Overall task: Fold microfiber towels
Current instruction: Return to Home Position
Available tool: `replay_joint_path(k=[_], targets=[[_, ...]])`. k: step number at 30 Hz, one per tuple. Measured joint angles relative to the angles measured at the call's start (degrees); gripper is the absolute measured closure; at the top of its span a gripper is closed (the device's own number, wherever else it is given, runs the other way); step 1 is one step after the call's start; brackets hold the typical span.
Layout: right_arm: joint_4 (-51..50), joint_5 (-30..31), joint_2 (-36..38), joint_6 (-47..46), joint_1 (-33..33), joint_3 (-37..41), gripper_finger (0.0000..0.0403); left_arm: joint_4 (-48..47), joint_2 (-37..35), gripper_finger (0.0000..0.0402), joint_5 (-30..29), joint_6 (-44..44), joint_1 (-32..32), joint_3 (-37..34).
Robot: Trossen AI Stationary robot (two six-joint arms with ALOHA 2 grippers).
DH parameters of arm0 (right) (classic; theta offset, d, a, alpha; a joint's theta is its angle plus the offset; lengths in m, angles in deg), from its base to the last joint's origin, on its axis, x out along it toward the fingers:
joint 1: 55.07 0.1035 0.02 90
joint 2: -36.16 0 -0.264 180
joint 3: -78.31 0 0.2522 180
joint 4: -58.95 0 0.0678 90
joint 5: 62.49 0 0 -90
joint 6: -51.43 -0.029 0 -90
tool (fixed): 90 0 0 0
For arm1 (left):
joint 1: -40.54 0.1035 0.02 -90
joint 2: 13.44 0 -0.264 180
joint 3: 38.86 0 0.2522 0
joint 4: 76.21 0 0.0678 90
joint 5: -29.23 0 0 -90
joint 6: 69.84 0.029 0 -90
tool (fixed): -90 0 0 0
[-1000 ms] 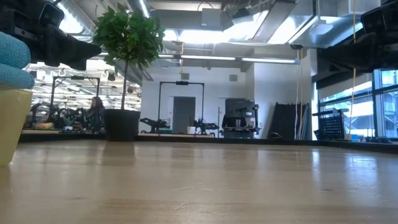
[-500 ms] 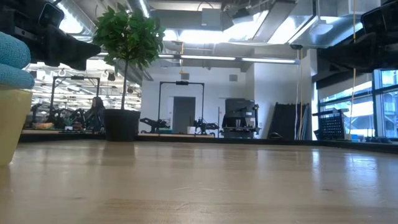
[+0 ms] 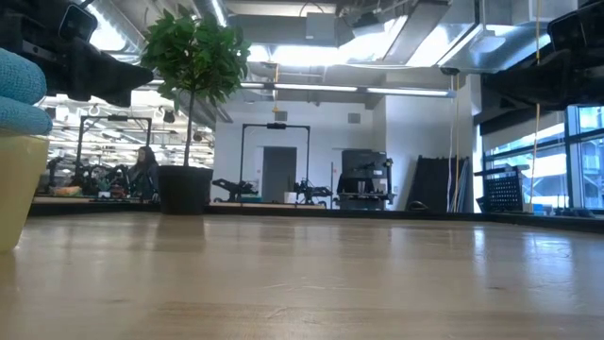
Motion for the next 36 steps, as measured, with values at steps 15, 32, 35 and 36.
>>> replay_joint_path(k=[15, 32, 35, 36], targets=[[-0.1, 0.0, -0.1, 0.0, 0.0, 0.0, 0.037, 0.0, 0.0, 0.0384, 0.0, 0.0, 0.0, 0.0], [0.0, 0.0, -0.1, 0.0, 0.0, 0.0, 0.037, 0.0, 0.0, 0.039, 0.0, 0.0, 0.0, 0.0], [0.0, 0.0, -0.1, 0.0, 0.0, 0.0, 0.037, 0.0, 0.0, 0.0384, 0.0, 0.0, 0.0, 0.0], [0.0, 0.0, -0.1, 0.0, 0.0, 0.0, 0.037, 0.0, 0.0, 0.0382, 0.0, 0.0, 0.0, 0.0]])
